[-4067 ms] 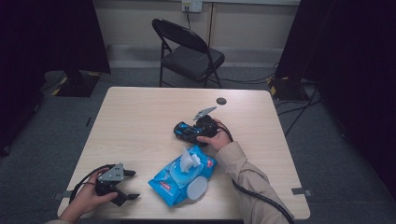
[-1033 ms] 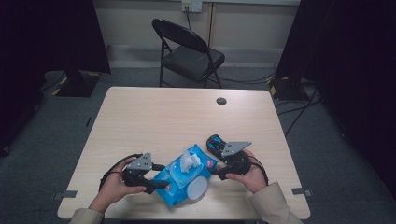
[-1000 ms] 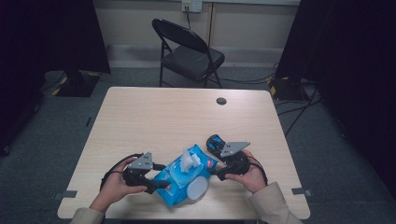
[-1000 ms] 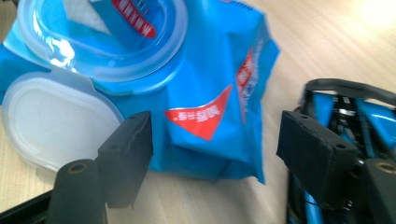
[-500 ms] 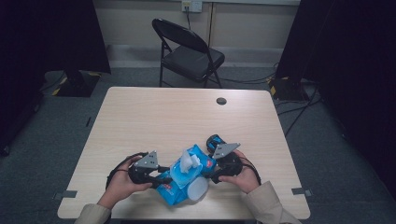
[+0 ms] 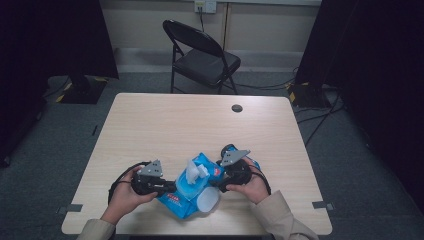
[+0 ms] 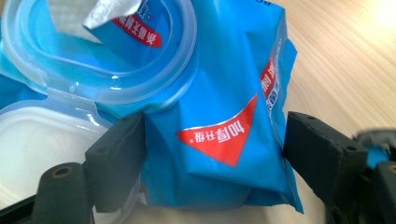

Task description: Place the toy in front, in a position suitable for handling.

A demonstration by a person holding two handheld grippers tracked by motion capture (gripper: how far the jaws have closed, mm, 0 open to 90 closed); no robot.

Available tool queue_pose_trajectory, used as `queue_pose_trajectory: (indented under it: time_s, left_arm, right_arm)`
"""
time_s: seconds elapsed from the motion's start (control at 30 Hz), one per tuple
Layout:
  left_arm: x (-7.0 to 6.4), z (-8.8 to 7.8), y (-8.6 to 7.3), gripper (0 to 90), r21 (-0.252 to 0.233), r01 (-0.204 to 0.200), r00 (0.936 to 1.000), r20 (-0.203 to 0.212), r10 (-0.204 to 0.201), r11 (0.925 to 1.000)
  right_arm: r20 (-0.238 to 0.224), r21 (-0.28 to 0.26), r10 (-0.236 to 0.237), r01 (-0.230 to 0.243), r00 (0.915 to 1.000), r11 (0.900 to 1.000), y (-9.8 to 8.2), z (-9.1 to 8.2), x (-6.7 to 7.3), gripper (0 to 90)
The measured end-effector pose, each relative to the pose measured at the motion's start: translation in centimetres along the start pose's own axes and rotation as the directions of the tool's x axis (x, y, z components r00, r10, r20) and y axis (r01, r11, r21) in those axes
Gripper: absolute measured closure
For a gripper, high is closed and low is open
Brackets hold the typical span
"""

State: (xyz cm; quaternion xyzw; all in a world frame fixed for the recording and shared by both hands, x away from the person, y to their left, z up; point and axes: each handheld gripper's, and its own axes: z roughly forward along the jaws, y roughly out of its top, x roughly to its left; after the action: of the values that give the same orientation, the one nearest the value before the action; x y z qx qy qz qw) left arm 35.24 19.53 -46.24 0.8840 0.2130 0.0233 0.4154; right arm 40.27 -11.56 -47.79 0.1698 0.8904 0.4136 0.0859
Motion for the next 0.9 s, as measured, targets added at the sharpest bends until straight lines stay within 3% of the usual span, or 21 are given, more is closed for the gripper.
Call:
queue_pose_trajectory:
  time_s: [0.17, 0.53, 0.73, 0.9]
  left_arm:
    - [0.7, -1.1, -0.7, 83.6, -0.002, 0.056, 0.9983, -0.015, -0.056, 0.9984]
    - [3.1, -3.3, -2.2, 84.2, -0.015, 0.095, 0.9930, -0.069, -0.096, 0.9954]
    - [4.0, -4.1, -2.7, 84.4, -0.016, 0.117, 0.9896, -0.082, -0.118, 0.9930]
    - [3.9, -4.3, -3.0, 84.5, -0.032, 0.116, 0.9889, -0.091, -0.118, 0.9928]
  right_arm:
    - [-0.009, -0.012, 0.011, -0.011, 0.9999, 1.000, 0.9, 1.4, -0.3, 20.0]
    - [-0.008, 0.011, -0.043, 0.043, 0.9990, 0.999, 4.4, 5.0, -1.4, 19.8]
    - [-0.002, 0.027, -0.047, 0.047, 0.9989, 0.999, 6.3, 7.1, -2.4, 19.7]
    - [0.005, 0.004, -0.021, 0.021, 0.9998, 1.000, 6.4, 7.5, -2.6, 20.0]
